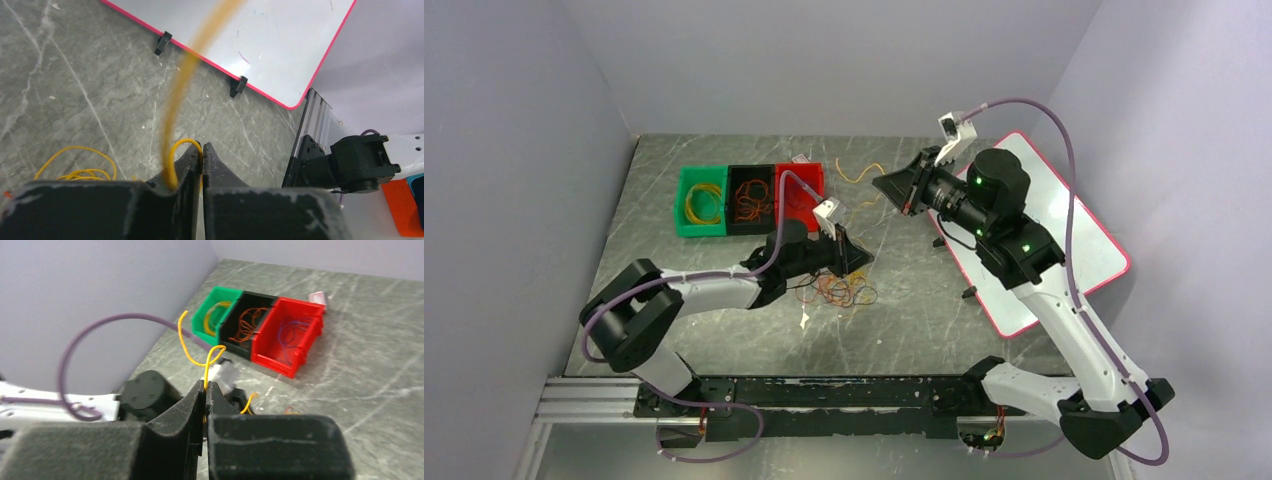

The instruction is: Untangle the cables

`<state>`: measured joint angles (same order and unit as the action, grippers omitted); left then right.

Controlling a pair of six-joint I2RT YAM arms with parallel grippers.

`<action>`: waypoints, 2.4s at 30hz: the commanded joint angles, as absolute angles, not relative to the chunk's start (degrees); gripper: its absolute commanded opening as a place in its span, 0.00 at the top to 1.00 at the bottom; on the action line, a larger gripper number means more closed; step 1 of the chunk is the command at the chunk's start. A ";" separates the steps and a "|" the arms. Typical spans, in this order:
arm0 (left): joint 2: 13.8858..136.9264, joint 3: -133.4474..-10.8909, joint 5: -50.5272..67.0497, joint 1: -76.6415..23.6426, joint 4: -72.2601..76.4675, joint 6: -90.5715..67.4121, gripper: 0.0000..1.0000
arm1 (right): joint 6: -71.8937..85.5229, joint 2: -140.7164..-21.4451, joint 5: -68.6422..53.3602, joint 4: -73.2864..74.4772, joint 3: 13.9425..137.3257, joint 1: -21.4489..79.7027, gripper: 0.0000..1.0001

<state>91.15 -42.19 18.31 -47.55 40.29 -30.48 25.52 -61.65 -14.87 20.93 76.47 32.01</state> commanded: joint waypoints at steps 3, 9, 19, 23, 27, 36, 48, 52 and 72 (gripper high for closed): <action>80.99 -44.87 13.30 -47.82 30.90 -26.94 0.93 | 22.81 -57.59 -0.45 21.71 69.37 32.26 0.88; 74.86 -53.45 9.70 -47.72 16.84 -22.13 0.93 | 22.57 -53.61 0.79 18.41 59.31 32.25 0.78; 73.48 -64.84 9.05 -46.16 6.90 -17.03 0.93 | 16.57 -48.16 -17.93 1.03 43.27 32.26 0.60; 74.08 -68.90 10.08 -46.10 3.80 -16.48 0.93 | 14.01 -46.46 -20.06 -9.31 37.01 32.26 0.52; 74.11 -71.23 10.88 -46.07 1.83 -16.77 0.93 | 12.48 -47.21 -18.40 -19.63 32.16 32.47 0.48; 74.53 -76.35 12.44 -46.02 -3.60 -17.41 0.93 | 6.78 -56.68 -16.74 -35.17 31.19 36.92 0.44; 73.51 -84.43 14.89 -45.80 -9.16 -19.07 0.93 | 7.45 -75.17 -11.80 -47.26 33.67 37.85 0.46; 74.50 -90.69 15.68 -45.59 -12.80 -18.64 0.93 | 10.52 -82.04 -13.12 -51.06 34.39 37.82 0.47; 81.89 -120.95 11.34 -36.26 -30.23 -13.51 0.93 | 21.63 -92.02 -12.28 -60.23 20.84 39.56 0.62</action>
